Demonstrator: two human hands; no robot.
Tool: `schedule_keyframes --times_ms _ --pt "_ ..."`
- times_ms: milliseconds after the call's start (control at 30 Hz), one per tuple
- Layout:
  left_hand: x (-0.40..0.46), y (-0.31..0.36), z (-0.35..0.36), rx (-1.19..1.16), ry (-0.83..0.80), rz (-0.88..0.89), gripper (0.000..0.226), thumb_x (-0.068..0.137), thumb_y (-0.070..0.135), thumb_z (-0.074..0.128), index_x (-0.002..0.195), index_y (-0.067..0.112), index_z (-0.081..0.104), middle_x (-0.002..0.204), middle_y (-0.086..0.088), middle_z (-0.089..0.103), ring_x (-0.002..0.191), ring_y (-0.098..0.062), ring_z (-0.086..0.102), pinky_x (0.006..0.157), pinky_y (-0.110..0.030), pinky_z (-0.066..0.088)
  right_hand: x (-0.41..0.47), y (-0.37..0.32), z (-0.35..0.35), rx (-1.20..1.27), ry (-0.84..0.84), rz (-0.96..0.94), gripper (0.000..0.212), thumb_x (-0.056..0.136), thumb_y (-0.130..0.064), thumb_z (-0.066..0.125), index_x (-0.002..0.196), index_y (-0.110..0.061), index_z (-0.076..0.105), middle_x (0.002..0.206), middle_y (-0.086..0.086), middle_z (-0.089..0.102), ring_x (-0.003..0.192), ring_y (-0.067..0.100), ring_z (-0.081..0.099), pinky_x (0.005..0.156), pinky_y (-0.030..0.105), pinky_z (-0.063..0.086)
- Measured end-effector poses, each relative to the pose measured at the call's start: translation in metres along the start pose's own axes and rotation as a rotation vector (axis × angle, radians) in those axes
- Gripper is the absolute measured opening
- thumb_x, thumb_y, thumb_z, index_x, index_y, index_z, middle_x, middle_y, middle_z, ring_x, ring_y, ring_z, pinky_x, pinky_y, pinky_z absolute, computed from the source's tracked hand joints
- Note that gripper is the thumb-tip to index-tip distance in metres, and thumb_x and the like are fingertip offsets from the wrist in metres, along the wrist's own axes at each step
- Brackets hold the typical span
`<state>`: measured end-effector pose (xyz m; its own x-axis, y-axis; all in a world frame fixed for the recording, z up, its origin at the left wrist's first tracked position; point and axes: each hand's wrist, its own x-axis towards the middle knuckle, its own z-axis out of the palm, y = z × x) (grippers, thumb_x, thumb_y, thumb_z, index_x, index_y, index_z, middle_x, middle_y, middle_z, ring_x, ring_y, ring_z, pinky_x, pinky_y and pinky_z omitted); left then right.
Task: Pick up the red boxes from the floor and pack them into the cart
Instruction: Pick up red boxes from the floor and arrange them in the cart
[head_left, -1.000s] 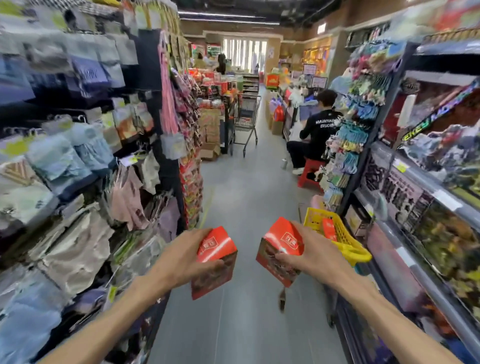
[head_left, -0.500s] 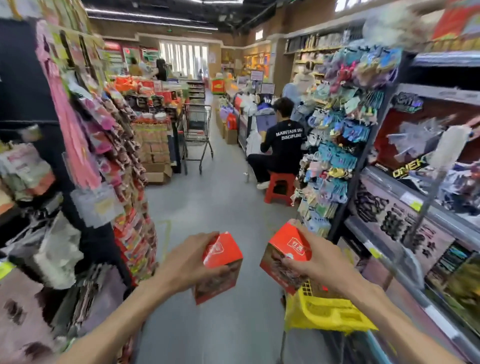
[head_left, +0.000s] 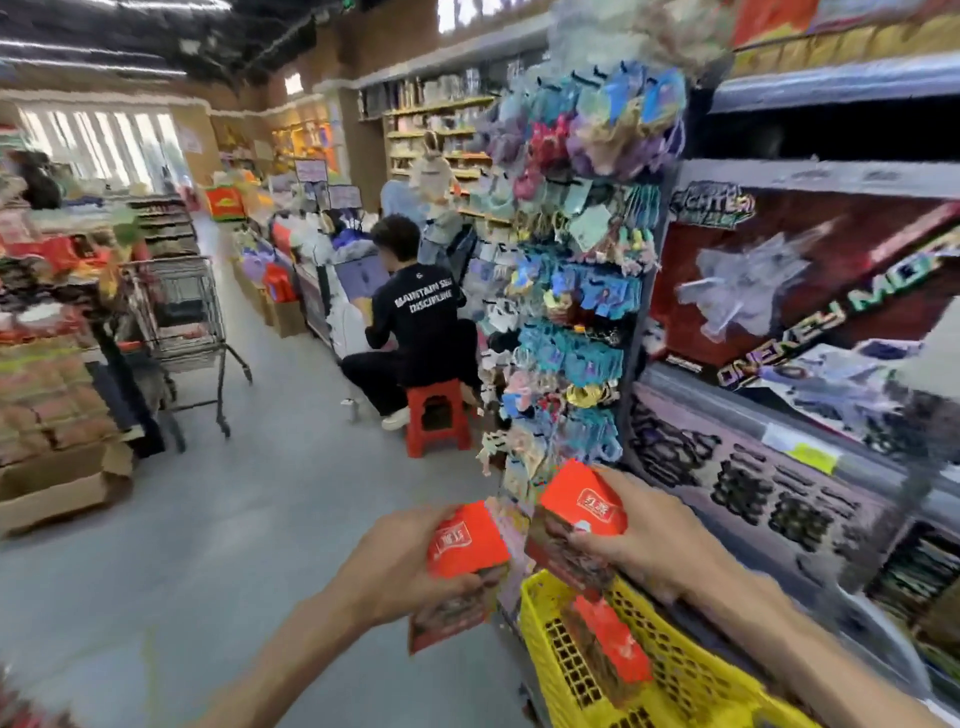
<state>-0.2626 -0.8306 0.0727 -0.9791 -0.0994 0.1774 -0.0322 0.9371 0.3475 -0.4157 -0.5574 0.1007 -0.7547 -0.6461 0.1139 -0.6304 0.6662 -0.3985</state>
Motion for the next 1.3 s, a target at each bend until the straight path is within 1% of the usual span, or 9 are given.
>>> schedule_keyframes --times_ms 233,367,533,700,833,933,1000,1133,1300 --pt "0.171 -0.017 0.042 -0.005 -0.161 0.283 0.097 0.067 0.087 0.053 0.146 0.033 0.036 0.136 0.007 0.054 0.119 -0.015 0.052 0.096 -0.027 0.040 0.059 0.061 -0.010 -0.048 0.056 0.267 0.097 0.070 -0.083 0.057 0.149 -0.038 0.024 0.144 -0.015 0.046 0.121 0.009 0.051 0.092 0.029 0.046" --pt "0.252 -0.002 0.083 -0.042 -0.246 0.482 0.115 0.054 0.102 0.029 0.147 0.034 0.034 0.140 0.011 0.051 0.125 -0.014 0.049 0.101 -0.034 0.042 0.062 0.102 -0.004 -0.065 0.169 0.488 0.096 0.070 -0.080 0.060 0.149 -0.040 0.025 0.147 -0.013 0.045 0.128 0.011 0.049 0.097 0.031 0.045" --pt "0.333 0.015 0.155 -0.035 -0.396 0.766 0.103 0.066 0.087 0.051 0.149 0.030 0.031 0.142 0.005 0.051 0.127 -0.017 0.049 0.103 -0.034 0.040 0.049 0.137 0.023 -0.040 0.234 0.764 0.100 0.068 -0.084 0.058 0.150 -0.038 0.022 0.149 -0.011 0.042 0.131 0.014 0.046 0.101 0.036 0.045" --pt "0.375 0.033 0.220 0.033 -0.527 0.995 0.101 0.066 0.082 0.046 0.150 0.028 0.028 0.141 0.005 0.048 0.127 -0.019 0.047 0.102 -0.037 0.040 0.028 0.146 0.063 -0.001 0.238 1.083 0.101 0.064 -0.086 0.057 0.146 -0.039 0.022 0.143 -0.007 0.048 0.125 0.017 0.050 0.097 0.038 0.047" --pt "0.387 0.030 0.277 0.008 -0.636 1.054 0.098 0.070 0.079 0.052 0.149 0.024 0.032 0.148 0.003 0.045 0.134 -0.020 0.042 0.106 -0.035 0.035 0.023 0.153 0.099 0.073 0.213 1.237 0.099 0.068 -0.071 0.071 0.148 -0.035 0.025 0.139 -0.005 0.047 0.126 0.018 0.047 0.099 0.031 0.039" --pt "0.392 0.020 0.329 -0.004 -0.715 1.071 0.098 0.071 0.088 0.044 0.146 0.025 0.036 0.141 0.004 0.050 0.129 -0.020 0.048 0.104 -0.038 0.041 0.025 0.175 0.135 0.115 0.180 1.273 0.108 0.057 -0.094 0.047 0.145 -0.034 0.029 0.136 -0.002 0.049 0.126 0.022 0.047 0.100 0.036 0.043" --pt "0.393 0.011 0.360 -0.013 -0.740 1.081 0.096 0.072 0.088 0.045 0.145 0.026 0.037 0.139 0.004 0.052 0.125 -0.021 0.052 0.102 -0.038 0.044 0.028 0.194 0.161 0.149 0.188 1.279 0.110 0.054 -0.097 0.041 0.145 -0.037 0.030 0.135 -0.005 0.049 0.127 0.018 0.044 0.100 0.037 0.043" --pt "0.398 -0.014 0.422 -0.011 -0.772 1.078 0.093 0.073 0.091 0.039 0.142 0.028 0.039 0.133 0.006 0.056 0.118 -0.020 0.057 0.099 -0.039 0.047 0.034 0.235 0.214 0.116 0.195 1.257 0.104 0.059 -0.088 0.044 0.145 -0.031 0.033 0.131 -0.007 0.051 0.122 0.017 0.043 0.098 0.026 0.031" --pt "0.398 -0.050 0.488 0.021 -0.873 0.987 0.099 0.069 0.088 0.047 0.150 0.036 0.025 0.147 0.012 0.040 0.132 -0.016 0.042 0.110 -0.039 0.035 0.028 0.299 0.293 0.003 0.034 1.172 0.093 0.067 -0.069 0.067 0.139 -0.017 0.042 0.126 0.003 0.057 0.117 0.026 0.047 0.100 0.034 0.035"
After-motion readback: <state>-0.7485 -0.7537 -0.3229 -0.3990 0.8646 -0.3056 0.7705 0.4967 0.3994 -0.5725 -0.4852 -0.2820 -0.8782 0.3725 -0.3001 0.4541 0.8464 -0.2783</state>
